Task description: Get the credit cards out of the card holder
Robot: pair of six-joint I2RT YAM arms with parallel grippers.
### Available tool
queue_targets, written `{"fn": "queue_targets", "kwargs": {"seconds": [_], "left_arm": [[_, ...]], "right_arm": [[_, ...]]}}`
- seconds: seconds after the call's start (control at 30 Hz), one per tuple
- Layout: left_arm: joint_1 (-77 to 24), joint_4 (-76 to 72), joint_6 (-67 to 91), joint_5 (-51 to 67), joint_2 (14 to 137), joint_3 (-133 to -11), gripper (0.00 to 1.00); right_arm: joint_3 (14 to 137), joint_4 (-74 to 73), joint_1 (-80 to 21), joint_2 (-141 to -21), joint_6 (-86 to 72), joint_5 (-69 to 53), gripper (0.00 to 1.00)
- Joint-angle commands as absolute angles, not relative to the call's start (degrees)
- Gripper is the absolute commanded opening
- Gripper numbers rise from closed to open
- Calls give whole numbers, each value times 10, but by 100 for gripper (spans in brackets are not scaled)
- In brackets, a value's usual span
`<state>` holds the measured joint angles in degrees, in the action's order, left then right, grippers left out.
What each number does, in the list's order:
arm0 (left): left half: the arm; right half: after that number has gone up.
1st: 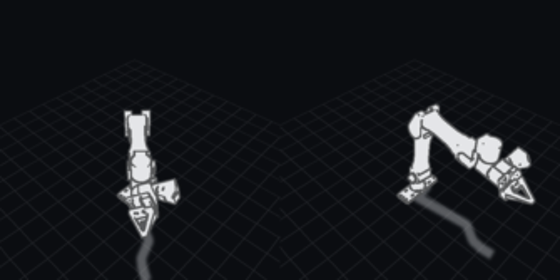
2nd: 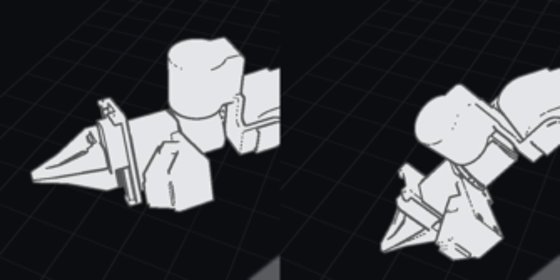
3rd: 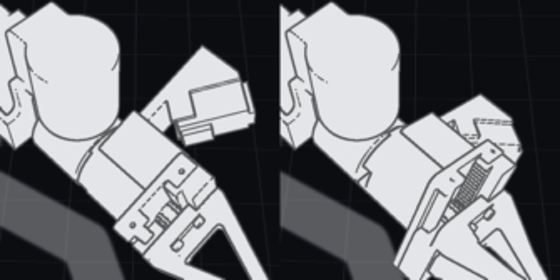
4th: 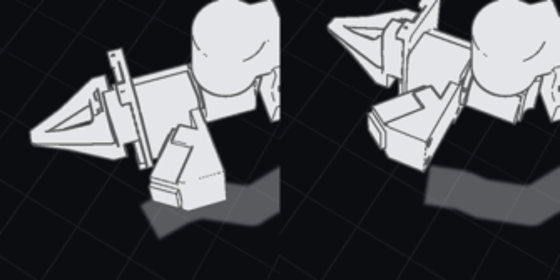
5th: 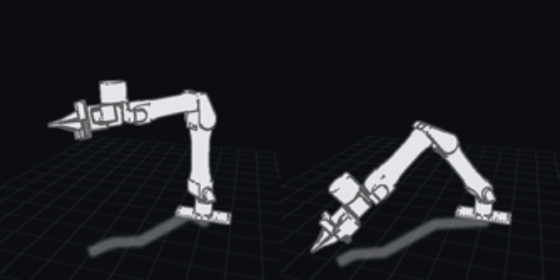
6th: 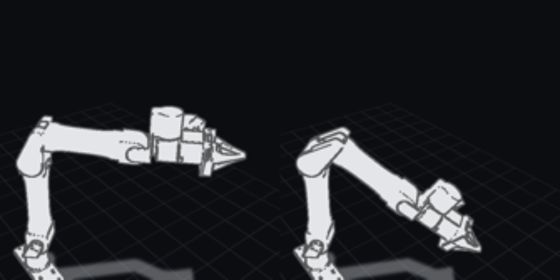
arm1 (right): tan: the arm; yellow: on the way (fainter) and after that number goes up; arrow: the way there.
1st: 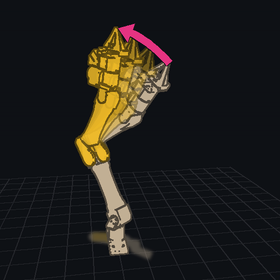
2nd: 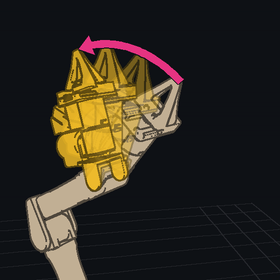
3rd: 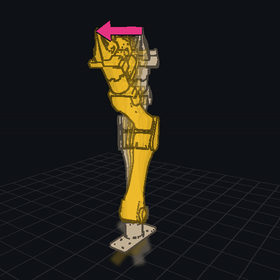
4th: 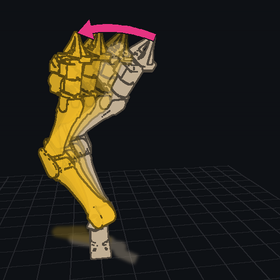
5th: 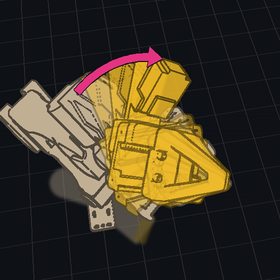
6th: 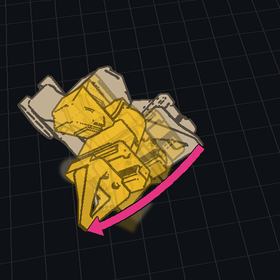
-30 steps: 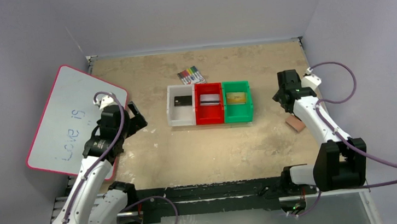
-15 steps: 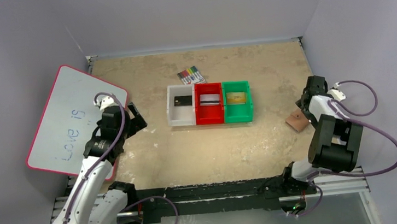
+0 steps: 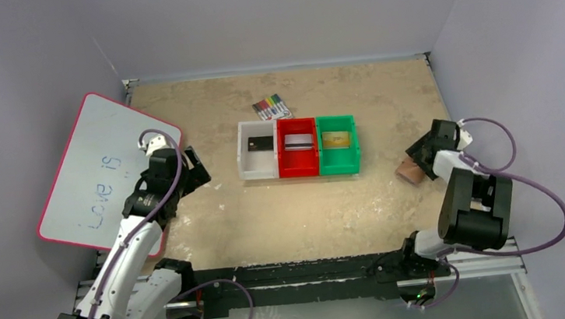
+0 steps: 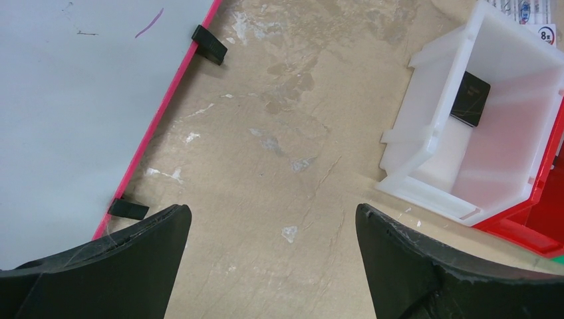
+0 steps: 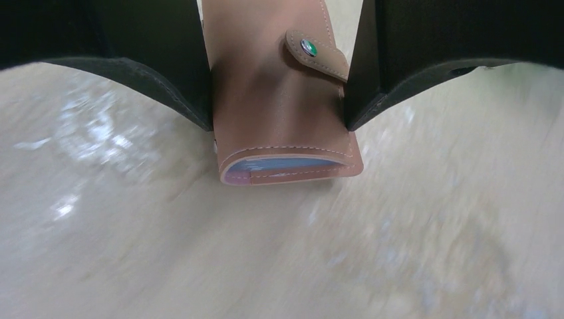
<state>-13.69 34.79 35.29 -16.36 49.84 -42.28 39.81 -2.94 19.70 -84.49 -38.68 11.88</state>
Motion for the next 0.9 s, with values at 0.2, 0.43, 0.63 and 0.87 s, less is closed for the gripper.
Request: {"fn": "queue_targets", "kwargs": {"seconds": [0.2,0.43,0.63,0.87], "left_arm": [[-139,324,342,-162,506,-424,95],[-139,323,341,-158,496,-424,94],[-139,322,341,-157,493,-424,95],[-139,322,340,-154,494,-424,94]], "right_arm": [[324,-67,83,-751,-390,21,67],[310,-88,-9,-739,-427,17,63],[325,-161,-87,-712,-495,85,62],[288,-229,-104,-633,-514,72,61]]}}
